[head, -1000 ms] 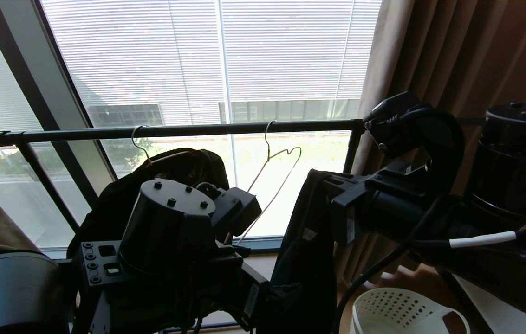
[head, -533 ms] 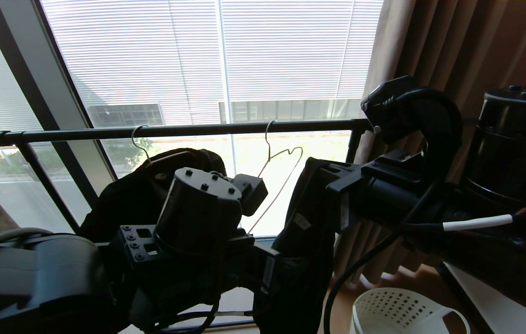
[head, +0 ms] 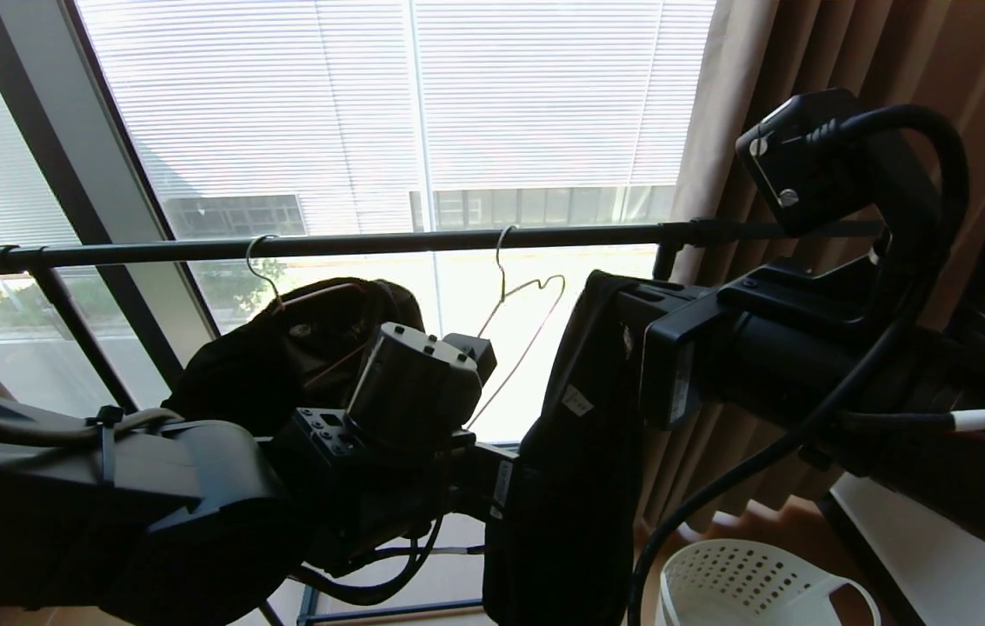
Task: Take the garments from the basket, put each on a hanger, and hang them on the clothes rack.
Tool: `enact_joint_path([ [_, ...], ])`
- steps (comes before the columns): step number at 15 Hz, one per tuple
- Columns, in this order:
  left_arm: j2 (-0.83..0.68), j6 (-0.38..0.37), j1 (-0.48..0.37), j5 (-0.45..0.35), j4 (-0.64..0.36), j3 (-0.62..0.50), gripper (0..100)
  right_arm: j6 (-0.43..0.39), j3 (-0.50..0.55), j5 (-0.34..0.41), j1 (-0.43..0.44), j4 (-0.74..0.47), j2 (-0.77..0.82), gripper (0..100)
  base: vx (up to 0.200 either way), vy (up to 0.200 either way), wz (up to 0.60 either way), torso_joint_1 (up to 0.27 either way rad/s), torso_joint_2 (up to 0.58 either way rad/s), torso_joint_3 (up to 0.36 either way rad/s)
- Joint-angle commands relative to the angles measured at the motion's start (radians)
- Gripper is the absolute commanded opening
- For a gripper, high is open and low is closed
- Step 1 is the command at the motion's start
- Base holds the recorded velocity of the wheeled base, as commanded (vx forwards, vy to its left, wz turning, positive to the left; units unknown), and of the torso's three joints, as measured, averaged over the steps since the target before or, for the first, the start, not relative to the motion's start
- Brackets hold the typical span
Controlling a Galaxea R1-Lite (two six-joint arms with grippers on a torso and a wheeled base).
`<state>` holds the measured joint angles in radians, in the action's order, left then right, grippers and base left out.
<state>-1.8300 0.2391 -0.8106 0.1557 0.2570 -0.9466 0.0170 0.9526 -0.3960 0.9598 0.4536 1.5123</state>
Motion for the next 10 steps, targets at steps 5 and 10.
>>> enact_joint_path([
  [5,0.058,-0.001,0.005,0.002,-0.001,0.083,100,0.003,-0.001,0.003,-0.058,0.005,-0.031,0,0.0,0.0,0.0,0.0,0.0,0.0],
  [10,0.175,-0.008,-0.001,0.001,-0.002,0.141,0,0.008,-0.009,0.009,-0.108,0.008,-0.027,0,0.0,0.0,0.0,0.0,0.0,0.0],
])
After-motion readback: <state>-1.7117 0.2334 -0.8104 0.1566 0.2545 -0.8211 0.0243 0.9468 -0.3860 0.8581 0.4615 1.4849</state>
